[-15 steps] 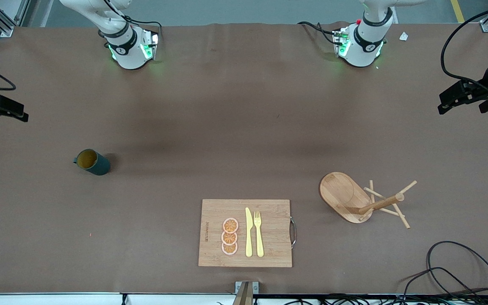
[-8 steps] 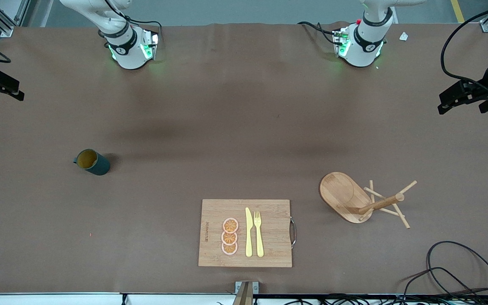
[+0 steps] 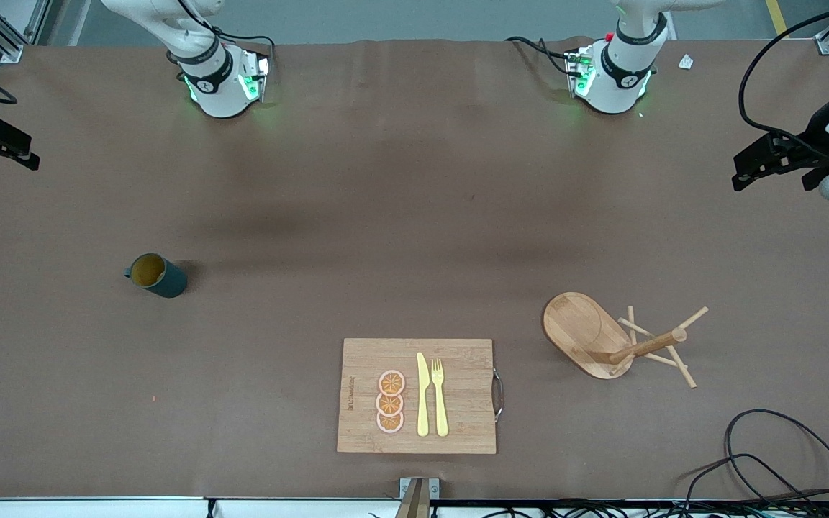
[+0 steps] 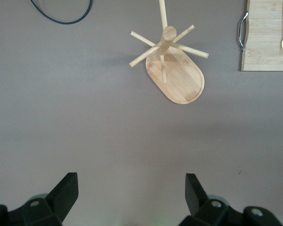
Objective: Transfer cup from left to right arm and place
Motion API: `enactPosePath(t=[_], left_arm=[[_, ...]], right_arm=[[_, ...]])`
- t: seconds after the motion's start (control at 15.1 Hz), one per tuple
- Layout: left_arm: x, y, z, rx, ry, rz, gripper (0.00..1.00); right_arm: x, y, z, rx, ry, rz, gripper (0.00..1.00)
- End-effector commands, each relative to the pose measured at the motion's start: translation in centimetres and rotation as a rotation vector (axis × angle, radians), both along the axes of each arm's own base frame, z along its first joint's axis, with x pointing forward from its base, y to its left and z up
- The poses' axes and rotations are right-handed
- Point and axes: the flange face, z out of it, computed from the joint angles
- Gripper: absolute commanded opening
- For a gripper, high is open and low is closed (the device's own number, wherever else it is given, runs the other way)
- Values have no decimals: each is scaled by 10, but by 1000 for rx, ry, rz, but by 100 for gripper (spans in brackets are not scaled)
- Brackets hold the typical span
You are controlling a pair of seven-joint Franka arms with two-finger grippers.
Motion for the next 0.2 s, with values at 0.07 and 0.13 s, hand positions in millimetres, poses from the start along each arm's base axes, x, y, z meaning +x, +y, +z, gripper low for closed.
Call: enactPosePath(t=[0.07,0.13], left_arm=[[-6,1,9,1,-9,-2,100],[-6,1,10,1,-11,-2,100]], right_arm=[[-3,0,14,5,-27,-1,100],[-1,-1,15,7,-20,-1,100]])
